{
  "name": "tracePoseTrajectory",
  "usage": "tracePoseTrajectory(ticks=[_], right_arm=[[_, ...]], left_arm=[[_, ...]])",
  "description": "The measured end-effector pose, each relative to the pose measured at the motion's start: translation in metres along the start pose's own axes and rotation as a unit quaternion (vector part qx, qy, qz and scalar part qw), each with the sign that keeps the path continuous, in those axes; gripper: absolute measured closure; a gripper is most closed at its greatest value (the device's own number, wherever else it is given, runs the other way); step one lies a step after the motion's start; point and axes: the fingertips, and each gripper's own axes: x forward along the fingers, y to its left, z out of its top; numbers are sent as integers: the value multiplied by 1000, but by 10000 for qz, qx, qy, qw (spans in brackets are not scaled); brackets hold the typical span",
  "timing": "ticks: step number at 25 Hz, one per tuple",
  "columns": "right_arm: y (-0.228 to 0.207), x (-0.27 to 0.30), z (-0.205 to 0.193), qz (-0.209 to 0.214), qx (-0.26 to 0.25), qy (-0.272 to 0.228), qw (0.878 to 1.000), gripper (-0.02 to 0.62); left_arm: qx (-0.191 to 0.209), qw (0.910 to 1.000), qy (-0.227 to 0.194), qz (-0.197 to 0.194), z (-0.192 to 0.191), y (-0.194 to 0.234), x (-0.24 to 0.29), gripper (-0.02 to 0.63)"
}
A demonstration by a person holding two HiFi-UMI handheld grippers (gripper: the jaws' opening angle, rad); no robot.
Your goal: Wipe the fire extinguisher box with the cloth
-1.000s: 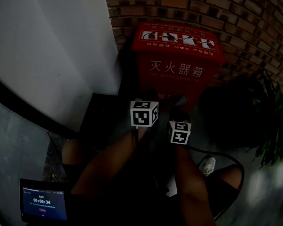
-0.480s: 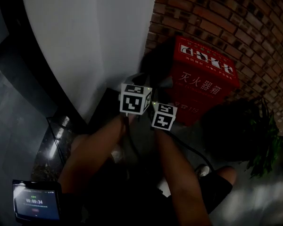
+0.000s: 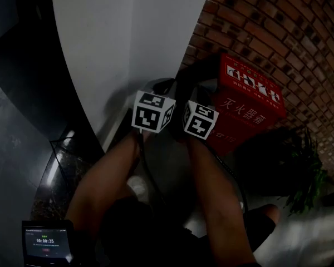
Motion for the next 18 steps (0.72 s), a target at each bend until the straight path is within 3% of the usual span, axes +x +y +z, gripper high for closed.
tracePoseTrajectory(ticks=[6, 12, 18], right_arm=[[-8, 39, 1, -641, -199, 181, 9976, 560], [-28, 64, -6, -1325, 30, 325, 9906, 560], [-31, 74, -41, -1433, 190, 550, 9880, 560]], left_arm=[[-570, 9983, 69, -134, -4, 17, 7, 607], [-612, 9981, -15, 1, 8, 30, 5, 607], [-497, 9983, 207, -239, -5, 20, 17, 607]])
